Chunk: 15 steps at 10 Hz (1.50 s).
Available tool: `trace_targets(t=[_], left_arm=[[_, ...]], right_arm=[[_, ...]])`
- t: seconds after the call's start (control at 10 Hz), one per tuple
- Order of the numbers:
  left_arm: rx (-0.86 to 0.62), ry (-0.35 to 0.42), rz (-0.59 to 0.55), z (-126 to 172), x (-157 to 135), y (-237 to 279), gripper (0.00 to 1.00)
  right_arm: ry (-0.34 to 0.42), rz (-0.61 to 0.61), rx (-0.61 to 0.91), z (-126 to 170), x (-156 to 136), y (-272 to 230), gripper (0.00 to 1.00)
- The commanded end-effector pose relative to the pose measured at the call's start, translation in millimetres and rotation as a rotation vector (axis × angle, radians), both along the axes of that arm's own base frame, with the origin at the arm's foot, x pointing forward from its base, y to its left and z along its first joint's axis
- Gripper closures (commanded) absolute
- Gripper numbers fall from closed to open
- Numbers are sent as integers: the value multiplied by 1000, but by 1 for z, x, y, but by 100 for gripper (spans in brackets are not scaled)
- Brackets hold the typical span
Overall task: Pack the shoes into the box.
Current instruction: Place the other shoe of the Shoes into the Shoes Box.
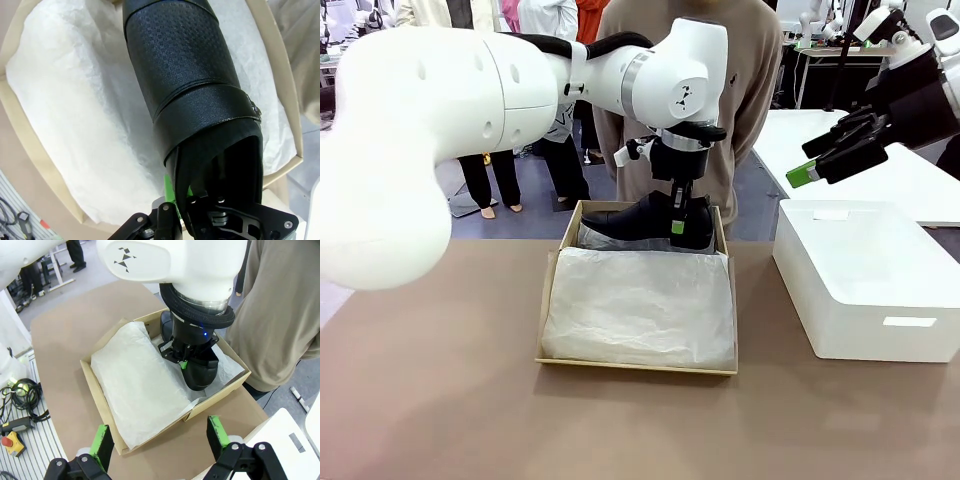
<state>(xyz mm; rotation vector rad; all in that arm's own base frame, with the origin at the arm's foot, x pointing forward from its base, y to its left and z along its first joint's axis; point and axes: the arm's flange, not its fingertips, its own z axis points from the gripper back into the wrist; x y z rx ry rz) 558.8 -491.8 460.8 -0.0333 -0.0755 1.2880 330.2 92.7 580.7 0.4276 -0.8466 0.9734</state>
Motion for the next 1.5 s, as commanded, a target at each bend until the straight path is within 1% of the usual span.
trace_targets(t=[0.0,0.1,0.4,0.9,1.3,1.4], left_arm=[[14,24,70,6,1,-10,100],[13,38,82,3,0,-10,100],[22,47,120,-6,-2,-13,100],[21,31,185,-12,-3,-15,100],[19,25,181,-21,-1,-16,100],[18,27,177,-21,-1,-16,83]], right_arm=[[-11,17,14,0,2,0,0],[-11,17,14,0,2,0,0],[-11,17,14,0,2,0,0],[-11,17,14,0,2,0,0],[-11,17,14,0,2,0,0],[-11,17,14,0,2,0,0]])
